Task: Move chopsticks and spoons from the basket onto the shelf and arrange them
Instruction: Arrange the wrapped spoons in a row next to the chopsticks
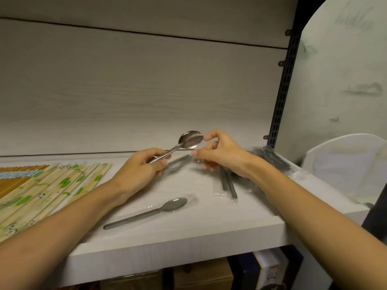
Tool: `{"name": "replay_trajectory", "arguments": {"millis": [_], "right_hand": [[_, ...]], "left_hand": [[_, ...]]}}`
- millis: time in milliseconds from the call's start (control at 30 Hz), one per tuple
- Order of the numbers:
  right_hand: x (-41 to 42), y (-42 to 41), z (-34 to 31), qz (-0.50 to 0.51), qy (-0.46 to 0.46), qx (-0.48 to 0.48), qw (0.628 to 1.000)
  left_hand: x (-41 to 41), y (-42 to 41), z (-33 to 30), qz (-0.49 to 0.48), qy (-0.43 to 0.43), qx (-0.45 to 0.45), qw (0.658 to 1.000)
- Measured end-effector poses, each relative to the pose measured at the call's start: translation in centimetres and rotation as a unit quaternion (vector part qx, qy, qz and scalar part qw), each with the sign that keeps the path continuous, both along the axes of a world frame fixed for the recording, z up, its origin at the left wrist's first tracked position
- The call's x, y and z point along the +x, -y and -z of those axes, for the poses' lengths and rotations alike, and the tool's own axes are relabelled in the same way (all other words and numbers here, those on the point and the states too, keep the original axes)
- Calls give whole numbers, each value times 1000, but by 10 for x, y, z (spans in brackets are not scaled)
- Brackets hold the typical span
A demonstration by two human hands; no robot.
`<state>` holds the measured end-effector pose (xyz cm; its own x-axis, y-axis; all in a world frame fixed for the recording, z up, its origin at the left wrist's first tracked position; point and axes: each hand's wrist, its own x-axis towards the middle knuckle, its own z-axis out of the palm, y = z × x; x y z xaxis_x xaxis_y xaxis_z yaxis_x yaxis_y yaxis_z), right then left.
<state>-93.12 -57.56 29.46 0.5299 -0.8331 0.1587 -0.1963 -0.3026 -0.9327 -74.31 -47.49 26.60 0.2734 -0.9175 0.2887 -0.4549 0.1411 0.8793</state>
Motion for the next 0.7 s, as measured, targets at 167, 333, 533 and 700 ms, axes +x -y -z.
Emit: {"name": "replay_trajectory", "arguments": {"millis": [167, 333, 533, 700], "right_hand": [[4, -14, 5, -108, -190, -132, 967], [13, -24, 9, -162, -332, -208, 905], [-3, 3, 7, -20, -330, -321, 887], [-24, 27, -1, 94, -304, -337, 886]], "left_hand": [[10, 4, -2, -58, -79, 7, 995], [11, 4, -4, -70, -116, 22, 991], [13, 6, -2, -82, -117, 3, 990], [12, 7, 0, -69, -113, 6, 991]]}}
